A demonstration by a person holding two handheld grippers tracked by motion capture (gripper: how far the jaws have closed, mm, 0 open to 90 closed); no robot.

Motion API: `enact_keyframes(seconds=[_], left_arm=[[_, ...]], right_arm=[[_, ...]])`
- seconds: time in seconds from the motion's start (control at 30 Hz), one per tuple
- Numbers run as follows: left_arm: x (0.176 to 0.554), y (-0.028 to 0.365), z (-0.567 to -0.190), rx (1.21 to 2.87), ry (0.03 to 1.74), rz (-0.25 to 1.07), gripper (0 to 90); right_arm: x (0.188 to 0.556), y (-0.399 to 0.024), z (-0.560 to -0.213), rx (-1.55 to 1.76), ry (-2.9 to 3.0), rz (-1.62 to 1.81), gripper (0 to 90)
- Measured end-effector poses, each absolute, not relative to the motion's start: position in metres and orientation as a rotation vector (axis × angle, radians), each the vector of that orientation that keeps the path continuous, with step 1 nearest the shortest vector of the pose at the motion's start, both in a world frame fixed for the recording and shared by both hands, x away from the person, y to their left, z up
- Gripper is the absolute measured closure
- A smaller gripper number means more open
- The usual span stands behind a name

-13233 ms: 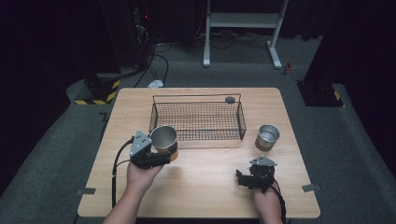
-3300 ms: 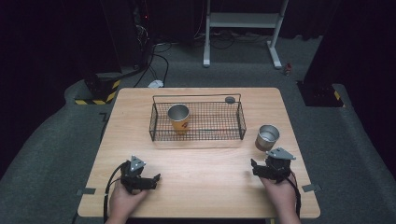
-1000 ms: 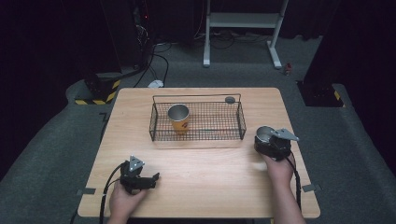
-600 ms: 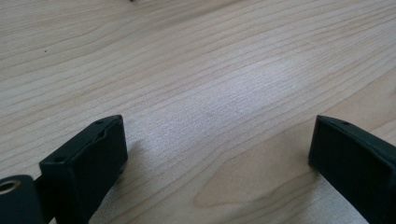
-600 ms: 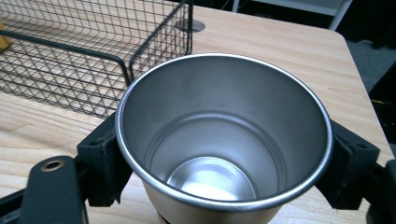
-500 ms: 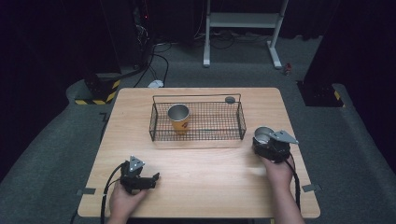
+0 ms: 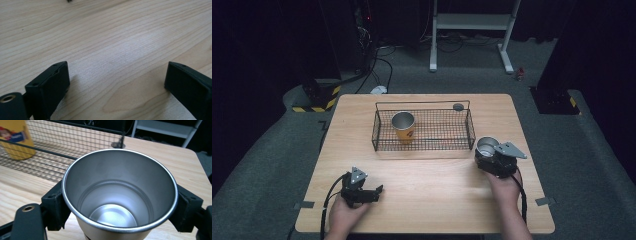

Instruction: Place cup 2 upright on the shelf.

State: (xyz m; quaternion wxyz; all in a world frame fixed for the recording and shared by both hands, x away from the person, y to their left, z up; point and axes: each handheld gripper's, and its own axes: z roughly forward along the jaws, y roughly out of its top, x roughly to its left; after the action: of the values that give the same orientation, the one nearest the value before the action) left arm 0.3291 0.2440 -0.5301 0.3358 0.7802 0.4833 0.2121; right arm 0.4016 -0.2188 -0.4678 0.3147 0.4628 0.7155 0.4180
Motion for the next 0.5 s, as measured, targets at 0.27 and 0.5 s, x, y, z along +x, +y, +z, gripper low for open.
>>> enact_keyframes(seconds=[0.27, 0.5], left_arm=[[0.332, 0.244, -0.529, 2.047, 1.253, 0.540, 8.5], [0.337, 0.243, -0.530, 2.054, 1.254, 0.537, 4.7]], right_arm=[[0.389, -0.202, -0.455, 1.203, 1.897, 1.146, 18.3], [0.387, -0.187, -0.445, 1.180, 1.910, 1.184, 18.3]])
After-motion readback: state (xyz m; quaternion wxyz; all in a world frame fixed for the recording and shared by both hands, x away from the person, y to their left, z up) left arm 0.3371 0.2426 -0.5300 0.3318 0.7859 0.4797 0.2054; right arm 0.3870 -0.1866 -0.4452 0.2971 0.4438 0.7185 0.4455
